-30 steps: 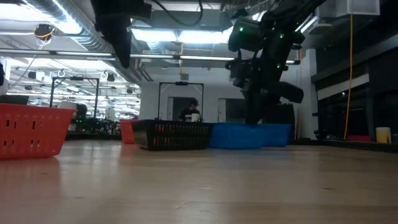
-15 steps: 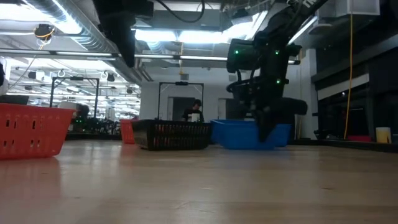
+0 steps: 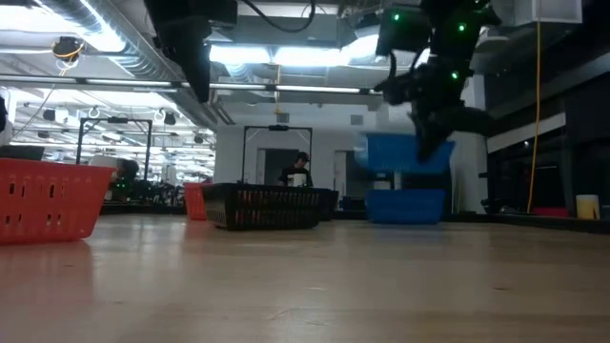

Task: Stack baskets by color
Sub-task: Stack the blue basket on top of the other blue baskets

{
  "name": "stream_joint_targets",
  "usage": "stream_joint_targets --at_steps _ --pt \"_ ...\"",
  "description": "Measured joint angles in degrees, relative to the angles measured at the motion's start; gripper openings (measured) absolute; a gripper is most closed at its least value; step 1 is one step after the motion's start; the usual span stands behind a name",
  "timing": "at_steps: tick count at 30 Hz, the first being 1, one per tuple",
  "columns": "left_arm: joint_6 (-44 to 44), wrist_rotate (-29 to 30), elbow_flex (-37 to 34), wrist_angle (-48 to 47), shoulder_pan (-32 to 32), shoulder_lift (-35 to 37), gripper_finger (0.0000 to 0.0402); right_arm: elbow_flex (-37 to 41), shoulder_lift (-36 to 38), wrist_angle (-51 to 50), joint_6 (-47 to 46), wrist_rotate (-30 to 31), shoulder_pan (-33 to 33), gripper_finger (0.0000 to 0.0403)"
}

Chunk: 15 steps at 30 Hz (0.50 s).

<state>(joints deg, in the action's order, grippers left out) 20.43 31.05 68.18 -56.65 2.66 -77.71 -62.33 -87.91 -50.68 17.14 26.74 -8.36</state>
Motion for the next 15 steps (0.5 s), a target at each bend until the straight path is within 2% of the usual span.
stream_joint_targets --at_steps 6,11,15 --pt "0.0 0.0 0.0 0.7 0.0 0.0 0.0055 0.0 3.1 6.0 9.2 0.1 -12.4 0.0001" --pt "0.0 0.0 0.0 0.7 0.0 0.0 0.0055 0.0 1.2 10.0 14.6 -12.4 -22.0 0.0000" --pt "0.0 0.0 0.0 0.7 0.0 0.0 0.0055 0.0 -0.6 11.4 14.9 -13.7 -26.3 0.0000"
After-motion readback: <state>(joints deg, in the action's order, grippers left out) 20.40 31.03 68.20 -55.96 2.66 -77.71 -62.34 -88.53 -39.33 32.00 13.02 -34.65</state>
